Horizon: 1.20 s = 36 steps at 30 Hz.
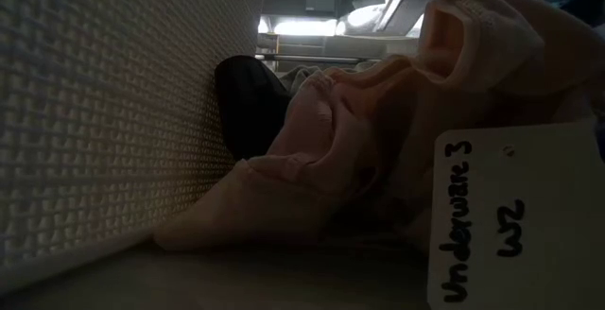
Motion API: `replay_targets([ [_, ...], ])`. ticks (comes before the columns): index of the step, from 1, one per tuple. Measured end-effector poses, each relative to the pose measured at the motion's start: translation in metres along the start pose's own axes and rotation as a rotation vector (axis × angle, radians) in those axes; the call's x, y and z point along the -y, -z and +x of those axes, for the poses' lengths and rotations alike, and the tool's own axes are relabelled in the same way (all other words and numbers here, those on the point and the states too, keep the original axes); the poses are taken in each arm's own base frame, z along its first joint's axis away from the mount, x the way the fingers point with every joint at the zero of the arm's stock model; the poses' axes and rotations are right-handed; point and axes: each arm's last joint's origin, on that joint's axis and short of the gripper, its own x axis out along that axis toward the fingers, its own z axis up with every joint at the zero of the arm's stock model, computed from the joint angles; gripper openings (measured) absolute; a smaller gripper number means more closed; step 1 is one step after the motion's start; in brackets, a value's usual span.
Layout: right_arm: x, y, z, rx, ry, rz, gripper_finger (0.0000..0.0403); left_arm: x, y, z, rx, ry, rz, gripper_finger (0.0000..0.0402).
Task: Sort clothes
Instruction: Put the gray underwear into the top white laundry bin
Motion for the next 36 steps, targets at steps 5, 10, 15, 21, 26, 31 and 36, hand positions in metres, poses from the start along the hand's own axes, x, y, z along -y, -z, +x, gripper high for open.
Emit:
replay_targets([
  [5,0.016,-0.02,-0.025,0.095,0.049,0.075,0.002,0.0,0.0,0.0,-0.002,0.001,0.001,0.0159],
  [10,0.037,-0.037,-0.048,0.193,0.13,0.144,0.0021,0.0,0.0,0.0,-0.002,0.002,0.001,0.0159],
  [15,0.061,-0.051,-0.065,0.303,0.227,0.175,0.0016,0.0,0.0,0.0,-0.002,0.001,0.001,0.0159],
  [21,0.098,-0.062,-0.075,0.394,0.359,0.241,0.0025,0.0,0.0,0.0,-0.003,0.002,0.001,0.0159],
  [26,0.132,-0.065,-0.084,0.433,0.488,0.272,0.0027,0.0,0.0,0.0,-0.003,0.003,0.002,0.0159],
  [31,0.166,-0.066,-0.091,0.464,0.661,0.328,0.0027,0.0,0.0,0.0,-0.003,0.002,0.002,0.0159],
  [36,0.196,-0.065,-0.096,0.459,0.815,0.393,0.0028,0.0,0.0,0.0,-0.003,0.003,0.002,0.0159],
])
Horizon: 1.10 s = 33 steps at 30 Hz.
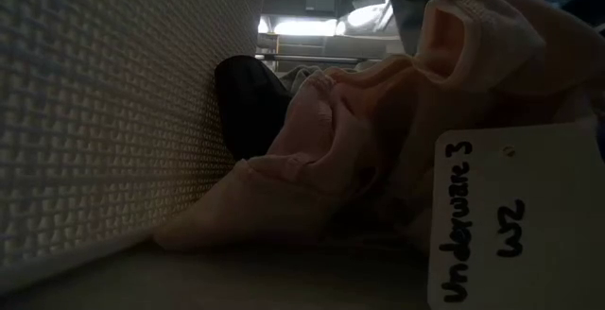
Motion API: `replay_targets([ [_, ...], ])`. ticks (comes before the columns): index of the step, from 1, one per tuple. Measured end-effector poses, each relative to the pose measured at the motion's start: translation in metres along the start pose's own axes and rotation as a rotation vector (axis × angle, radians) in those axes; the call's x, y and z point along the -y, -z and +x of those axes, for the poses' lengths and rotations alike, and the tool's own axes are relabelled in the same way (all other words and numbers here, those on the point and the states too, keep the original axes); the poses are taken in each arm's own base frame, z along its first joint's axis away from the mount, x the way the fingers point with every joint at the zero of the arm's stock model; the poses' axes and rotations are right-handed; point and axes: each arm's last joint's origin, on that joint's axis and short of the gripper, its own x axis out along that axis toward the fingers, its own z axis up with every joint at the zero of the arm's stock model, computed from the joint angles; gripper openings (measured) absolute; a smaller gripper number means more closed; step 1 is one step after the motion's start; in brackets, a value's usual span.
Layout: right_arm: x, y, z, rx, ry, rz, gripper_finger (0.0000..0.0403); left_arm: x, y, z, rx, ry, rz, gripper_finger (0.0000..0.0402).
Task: Sort clothes
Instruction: Put the gray underwear into the top white laundry bin
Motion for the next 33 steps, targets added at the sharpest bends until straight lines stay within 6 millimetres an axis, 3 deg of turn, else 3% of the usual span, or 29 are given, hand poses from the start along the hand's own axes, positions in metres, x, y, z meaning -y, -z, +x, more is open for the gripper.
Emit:
replay_targets([
  [12,0.035,-0.019,0.054,-0.074,0.261,0.0,0.0028,0.0,0.0,0.0,0.0,0.0,0.0,0.0159],
  [19,0.049,-0.02,0.081,-0.182,0.138,0.135,0.0028,0.0,0.0,0.0,-0.002,0.001,0.001,0.0159],
  [26,0.049,-0.018,0.105,-0.302,-0.003,0.217,0.0031,0.0,0.0,0.0,-0.002,0.001,0.001,0.0159],
  [33,0.042,-0.018,0.112,-0.351,-0.057,0.197,0.0108,0.0,0.0,0.0,-0.002,0.001,0.001,0.0159],
])
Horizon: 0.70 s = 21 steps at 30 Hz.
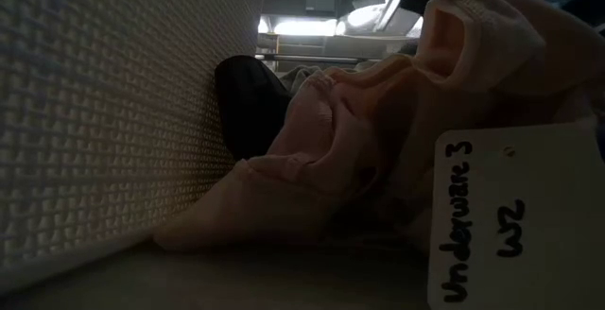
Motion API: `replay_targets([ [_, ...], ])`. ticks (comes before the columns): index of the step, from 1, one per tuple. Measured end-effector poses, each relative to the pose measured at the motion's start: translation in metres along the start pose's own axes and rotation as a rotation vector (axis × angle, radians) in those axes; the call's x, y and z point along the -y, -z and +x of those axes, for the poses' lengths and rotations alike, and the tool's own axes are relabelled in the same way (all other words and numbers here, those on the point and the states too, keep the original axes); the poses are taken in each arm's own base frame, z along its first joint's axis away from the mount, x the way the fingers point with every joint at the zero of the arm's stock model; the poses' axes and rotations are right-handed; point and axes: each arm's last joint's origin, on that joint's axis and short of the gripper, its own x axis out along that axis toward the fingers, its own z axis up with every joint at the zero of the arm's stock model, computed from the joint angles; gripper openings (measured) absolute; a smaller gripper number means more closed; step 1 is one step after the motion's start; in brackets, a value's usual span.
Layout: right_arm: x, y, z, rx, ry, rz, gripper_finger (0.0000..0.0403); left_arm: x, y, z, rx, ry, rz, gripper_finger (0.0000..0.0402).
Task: Sort clothes
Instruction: Put the gray underwear into the top white laundry bin, then put the white sock into the top white laundry bin
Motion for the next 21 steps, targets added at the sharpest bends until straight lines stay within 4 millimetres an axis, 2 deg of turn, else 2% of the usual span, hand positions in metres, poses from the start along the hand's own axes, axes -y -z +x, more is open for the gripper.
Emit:
replay_targets([
  [5,0.002,0.006,-0.003,-0.049,-0.015,-0.019,0.0179,0.0,0.0,0.0,0.0,0.0,0.0,0.0159],
  [9,0.001,0.015,-0.006,-0.147,-0.111,-0.009,0.0214,0.0,0.0,0.0,-0.001,0.0,0.0,0.0159],
  [12,-0.008,0.024,-0.015,-0.194,-0.148,-0.044,0.0224,0.0,0.0,0.0,-0.001,0.0,0.0,0.0159],
  [21,-0.055,0.054,-0.059,-0.146,-0.32,-0.152,0.0224,0.0,0.0,0.0,-0.002,0.001,-0.001,0.0159],
])
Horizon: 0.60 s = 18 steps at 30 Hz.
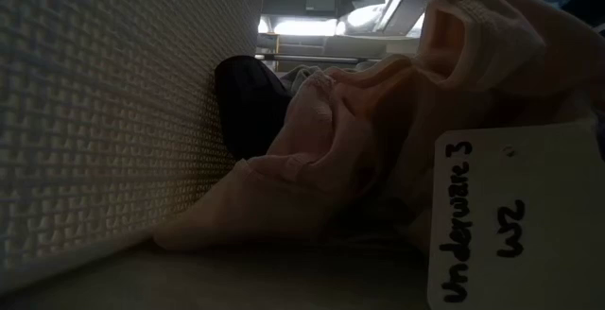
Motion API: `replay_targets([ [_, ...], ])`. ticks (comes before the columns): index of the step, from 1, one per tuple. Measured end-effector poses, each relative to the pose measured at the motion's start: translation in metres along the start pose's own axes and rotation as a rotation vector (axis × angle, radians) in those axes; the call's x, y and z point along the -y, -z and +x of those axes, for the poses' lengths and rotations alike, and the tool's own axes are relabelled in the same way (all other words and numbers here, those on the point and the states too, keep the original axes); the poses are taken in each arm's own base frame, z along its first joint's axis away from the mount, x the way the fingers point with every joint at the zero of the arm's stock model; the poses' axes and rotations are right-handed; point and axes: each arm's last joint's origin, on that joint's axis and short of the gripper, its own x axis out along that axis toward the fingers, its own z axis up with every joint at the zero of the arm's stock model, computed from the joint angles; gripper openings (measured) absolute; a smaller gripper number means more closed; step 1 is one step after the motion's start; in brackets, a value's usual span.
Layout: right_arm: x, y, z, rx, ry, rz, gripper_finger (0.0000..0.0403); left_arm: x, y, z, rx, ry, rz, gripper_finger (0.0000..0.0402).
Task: Sort clothes
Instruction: Put the white sock into the top white laundry bin
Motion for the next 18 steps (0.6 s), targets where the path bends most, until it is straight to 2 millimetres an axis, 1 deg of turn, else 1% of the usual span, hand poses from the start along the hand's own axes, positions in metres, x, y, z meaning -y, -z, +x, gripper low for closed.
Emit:
replay_targets([
  [5,-0.031,0.023,-0.006,-0.04,-0.091,-0.068,0.0224,0.0,0.0,0.0,0.0,0.0,-0.002,0.0159],
  [10,-0.058,0.053,-0.008,-0.104,-0.141,-0.102,0.0225,0.0,0.0,0.0,0.001,0.0,-0.002,0.0159],
  [14,-0.076,0.079,-0.011,-0.184,-0.186,-0.089,0.0225,0.0,0.0,0.0,0.001,0.0,0.001,0.0159],
  [18,-0.091,0.108,-0.021,-0.262,-0.225,-0.038,0.0225,0.0,0.0,0.0,0.001,-0.001,0.0,0.0159],
])
